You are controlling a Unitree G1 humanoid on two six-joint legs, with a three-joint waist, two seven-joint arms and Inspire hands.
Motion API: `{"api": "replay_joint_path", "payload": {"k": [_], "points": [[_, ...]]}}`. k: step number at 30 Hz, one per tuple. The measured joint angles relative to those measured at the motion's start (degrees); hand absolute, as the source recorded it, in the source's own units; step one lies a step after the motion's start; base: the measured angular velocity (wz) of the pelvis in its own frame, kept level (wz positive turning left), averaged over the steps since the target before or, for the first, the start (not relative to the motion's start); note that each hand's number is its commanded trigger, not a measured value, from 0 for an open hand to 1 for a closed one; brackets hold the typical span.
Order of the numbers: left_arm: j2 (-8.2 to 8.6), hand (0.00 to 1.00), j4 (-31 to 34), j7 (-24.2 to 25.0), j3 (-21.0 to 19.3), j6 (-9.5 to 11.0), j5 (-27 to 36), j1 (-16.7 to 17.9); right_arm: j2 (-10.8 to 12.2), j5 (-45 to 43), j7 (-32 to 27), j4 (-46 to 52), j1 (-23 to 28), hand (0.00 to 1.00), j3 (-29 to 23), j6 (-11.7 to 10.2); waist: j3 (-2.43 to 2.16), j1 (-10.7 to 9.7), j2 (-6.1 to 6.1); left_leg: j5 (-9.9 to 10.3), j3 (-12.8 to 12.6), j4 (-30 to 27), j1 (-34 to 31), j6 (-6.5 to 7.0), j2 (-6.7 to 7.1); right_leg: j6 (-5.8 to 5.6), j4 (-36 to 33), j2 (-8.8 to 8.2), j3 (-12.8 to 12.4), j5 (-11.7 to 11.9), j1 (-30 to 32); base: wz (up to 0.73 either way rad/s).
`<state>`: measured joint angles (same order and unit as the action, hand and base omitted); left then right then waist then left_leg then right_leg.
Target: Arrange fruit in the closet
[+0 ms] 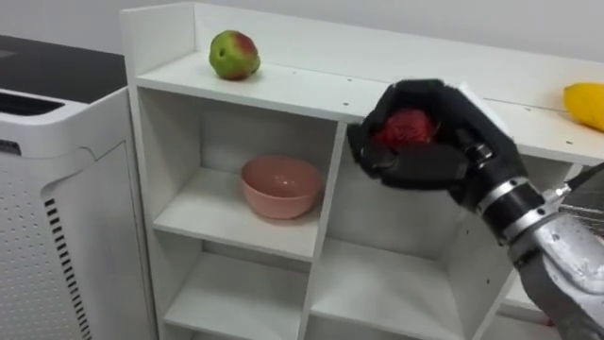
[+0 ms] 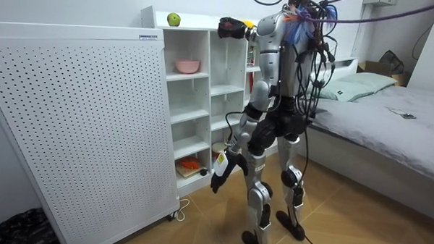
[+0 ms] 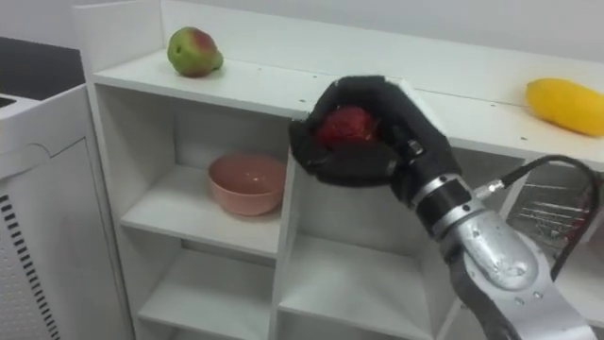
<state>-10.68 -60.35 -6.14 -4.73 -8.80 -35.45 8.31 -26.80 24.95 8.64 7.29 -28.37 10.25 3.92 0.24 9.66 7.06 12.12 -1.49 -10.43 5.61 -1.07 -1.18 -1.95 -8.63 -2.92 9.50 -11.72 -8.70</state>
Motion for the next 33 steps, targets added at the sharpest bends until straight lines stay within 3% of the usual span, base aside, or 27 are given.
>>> {"api": "replay_joint_path", "payload": {"k": [3,4,7,11,14,15,17,19,21,26,27,33], "points": [[0.04,0.0,0.0,-0.2,0.9,0.0,-0.1,-0.1,0.2,0.0,1.6,2.0,0.8,1.0,2.1,0.0,-0.14,-0.1,-0.4,0.0,0.0,0.0,0.0,0.0,0.0,0.0,0.0,0.02,0.0,0.0,-0.1,0.05],[-0.02,0.0,-0.1,-1.0,1.6,0.0,-0.1,-0.2,0.7,0.2,2.1,2.5,2.0,1.0,2.2,-0.1,-0.07,-0.1,-0.55,0.0,0.0,0.0,0.0,0.0,-0.01,0.0,0.0,0.02,0.1,0.0,-0.3,0.17],[-0.2,0.0,-0.4,-2.5,4.2,0.0,0.4,0.0,3.4,2.1,2.5,2.3,6.7,1.0,2.8,-0.1,-0.46,-0.1,-0.48,0.0,-0.1,0.0,-0.2,0.0,0.0,0.0,0.0,0.02,0.1,0.0,-0.4,0.14],[-0.17,0.0,-2.3,-2.6,7.3,0.0,2.2,-1.0,7.6,4.7,3.1,-2.5,11.5,1.0,4.4,-0.1,-0.19,-0.2,-0.92,0.0,0.1,-0.5,-1.5,0.0,0.05,0.0,-0.1,-0.13,1.1,0.0,0.6,0.07],[-0.11,0.0,-3.9,-3.5,9.8,0.0,3.8,-3.6,10.9,8.7,2.5,-16.7,11.8,1.0,4.3,-0.1,0.26,-1.1,-1.84,0.0,0.2,-3.3,-6.5,0.02,0.06,0.16,-1.3,-0.34,1.9,0.1,4.2,0.15],[-0.11,0.0,-4.0,-3.7,10.5,0.1,4.5,-4.0,11.1,8.8,2.0,-18.8,11.8,1.0,4.3,-0.1,0.43,-1.3,-2.29,0.0,0.2,-3.9,-7.5,0.03,0.05,0.19,-1.8,-0.43,2.3,0.1,5.1,0.13],[0.39,0.0,-5.1,-5.0,12.2,0.3,7.2,-5.3,11.4,10.4,1.7,-26.1,10.9,1.0,4.1,-0.2,0.95,-1.6,-3.67,-0.3,0.2,-5.4,-10.6,0.45,0.07,0.23,-3.6,-0.8,3.1,0.1,8.1,0.05],[1.14,0.0,-5.8,-5.2,12.9,0.4,9.0,-6.5,12.6,15.4,0.4,-35.3,10.3,1.0,2.7,-0.1,0.78,-1.6,-5.56,-0.8,-0.2,-6.5,-14.4,0.94,0.22,0.26,-6.5,-1.39,3.2,0.1,12.9,-0.09],[1.14,0.0,-6.1,-5.1,13.3,0.3,9.1,-7.2,13.1,20.8,0.0,-39.8,10.2,1.0,1.9,-0.1,0.8,-1.6,-6.24,-1.2,-0.2,-7.5,-17.3,1.13,0.52,0.52,-8.7,-1.98,3.2,-0.1,16.4,-0.03],[1.59,0.0,-6.0,-4.8,14.4,0.1,9.0,-8.7,15.3,36.3,-0.3,-51.0,5.1,1.0,-1.0,-0.3,1.38,-1.6,-6.46,-2.2,-0.3,-10.6,-24.9,1.73,1.41,0.88,-15.2,-3.72,3.3,-1.2,25.4,0.04],[1.81,0.0,-6.0,-4.7,14.4,0.1,9.0,-9.2,15.4,38.7,-0.3,-53.7,2.9,1.0,-1.3,-0.3,1.77,-1.6,-6.62,-2.3,-0.2,-11.6,-27.0,1.84,1.66,1.07,-16.7,-4.13,3.3,-1.5,27.5,0.1],[2.29,0.0,-4.3,-4.5,18.1,-0.4,9.7,-10.8,14.2,49.8,-0.4,-63.7,-4.6,1.0,-5.4,-0.3,2.6,0.2,-7.67,-2.6,-0.4,-16.1,-37.7,2.34,2.14,1.32,-22.3,-5.38,2.8,-2.1,38.8,0.06]]}}
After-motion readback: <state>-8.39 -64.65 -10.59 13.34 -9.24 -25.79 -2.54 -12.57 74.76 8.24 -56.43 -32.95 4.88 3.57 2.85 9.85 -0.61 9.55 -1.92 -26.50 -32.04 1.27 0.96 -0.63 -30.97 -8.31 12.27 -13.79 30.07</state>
